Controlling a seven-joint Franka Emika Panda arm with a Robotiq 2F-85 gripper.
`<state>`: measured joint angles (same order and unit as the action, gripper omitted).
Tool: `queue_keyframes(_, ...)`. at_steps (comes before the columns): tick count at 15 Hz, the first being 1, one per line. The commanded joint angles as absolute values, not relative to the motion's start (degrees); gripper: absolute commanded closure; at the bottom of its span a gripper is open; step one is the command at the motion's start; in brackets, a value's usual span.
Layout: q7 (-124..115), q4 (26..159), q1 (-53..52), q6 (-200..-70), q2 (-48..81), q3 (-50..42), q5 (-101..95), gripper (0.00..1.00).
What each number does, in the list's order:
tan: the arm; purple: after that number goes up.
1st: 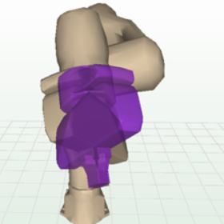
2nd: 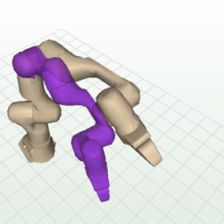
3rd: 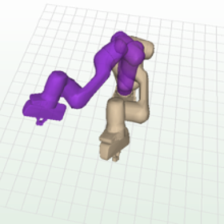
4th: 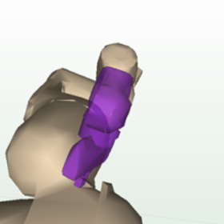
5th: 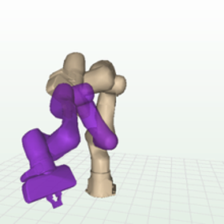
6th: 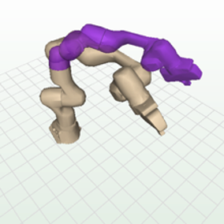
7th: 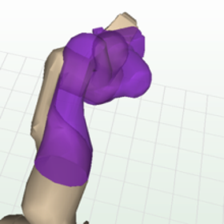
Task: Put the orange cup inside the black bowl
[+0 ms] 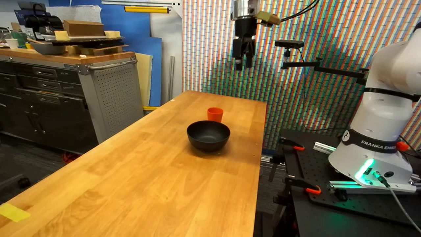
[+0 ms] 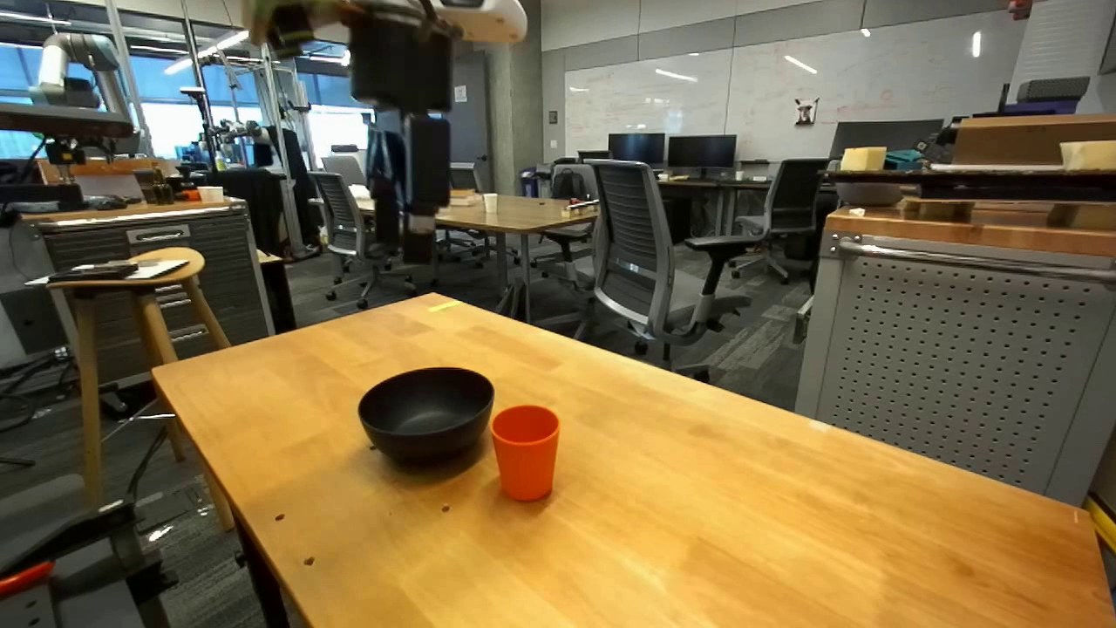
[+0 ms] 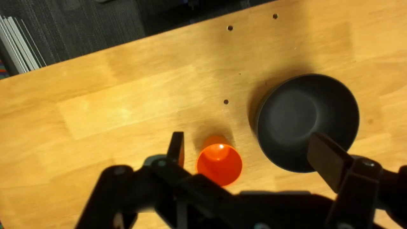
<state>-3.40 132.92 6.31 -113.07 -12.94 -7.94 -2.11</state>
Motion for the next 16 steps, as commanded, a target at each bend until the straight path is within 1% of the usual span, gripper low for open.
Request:
queue_keyframes(1, -8.69, 124.21, 6.40, -118.27, 2.14, -6.06, -4.83, 0.00)
queue_keyframes(7, -13.33, 112.67, 4.94, -120.06, 19.42, -6.81, -7.87, 0.00)
queue_keyframes(12, -12.75, 106.70, 5.22, -119.82, 26.88, -7.28, -6.39, 0.00)
queue_keyframes(16, -11.68, 104.60, 5.83, -120.52, 30.51, -7.24, -5.32, 0.00)
